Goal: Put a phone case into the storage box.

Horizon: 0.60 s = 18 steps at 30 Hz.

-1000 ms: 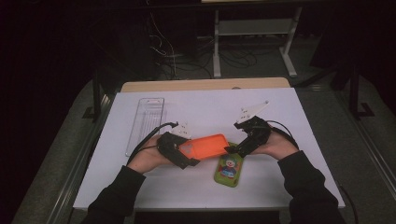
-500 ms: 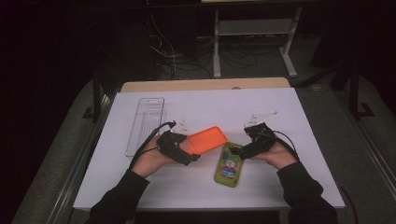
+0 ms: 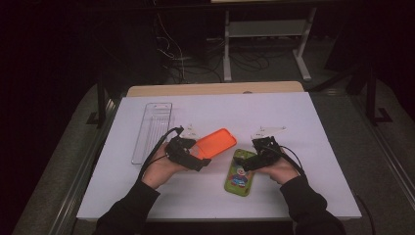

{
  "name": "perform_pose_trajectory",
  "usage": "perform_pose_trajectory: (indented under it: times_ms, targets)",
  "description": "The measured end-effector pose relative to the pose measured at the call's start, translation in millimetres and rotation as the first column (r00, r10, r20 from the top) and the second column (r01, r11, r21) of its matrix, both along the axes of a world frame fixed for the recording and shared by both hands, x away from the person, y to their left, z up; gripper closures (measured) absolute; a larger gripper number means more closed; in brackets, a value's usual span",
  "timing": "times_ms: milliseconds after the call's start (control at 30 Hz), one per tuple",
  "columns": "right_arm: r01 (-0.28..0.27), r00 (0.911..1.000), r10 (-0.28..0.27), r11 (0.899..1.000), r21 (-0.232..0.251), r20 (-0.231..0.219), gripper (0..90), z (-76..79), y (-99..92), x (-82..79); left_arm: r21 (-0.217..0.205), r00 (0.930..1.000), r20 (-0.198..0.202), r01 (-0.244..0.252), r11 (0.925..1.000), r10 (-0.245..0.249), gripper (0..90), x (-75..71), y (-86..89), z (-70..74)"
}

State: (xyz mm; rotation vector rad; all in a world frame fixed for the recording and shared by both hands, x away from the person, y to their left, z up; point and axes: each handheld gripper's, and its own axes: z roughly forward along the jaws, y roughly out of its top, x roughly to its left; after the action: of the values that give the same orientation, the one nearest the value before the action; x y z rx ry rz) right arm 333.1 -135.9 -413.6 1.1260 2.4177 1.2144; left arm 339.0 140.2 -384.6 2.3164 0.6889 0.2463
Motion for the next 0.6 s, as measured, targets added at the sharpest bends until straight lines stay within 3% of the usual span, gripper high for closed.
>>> perform_pose_trajectory:
  times_ms: [433, 600]
  targets:
    - [-0.019, 0.9994, 0.019, 1.000, -0.018, 0.027, 0.4, -4.5, 16.1, 1.4, -0.014, 0.9999, -0.013, -0.004, 0.9999, 0.004, 16.0, -0.5, -1.4, 0.9]
    - [-0.024, 0.9994, 0.024, 1.000, -0.004, 0.025, 0.5, -5.8, 24.4, 2.7, -0.015, 0.9999, -0.015, -0.007, 0.9999, 0.007, 16.0, -0.4, -1.5, 0.9]
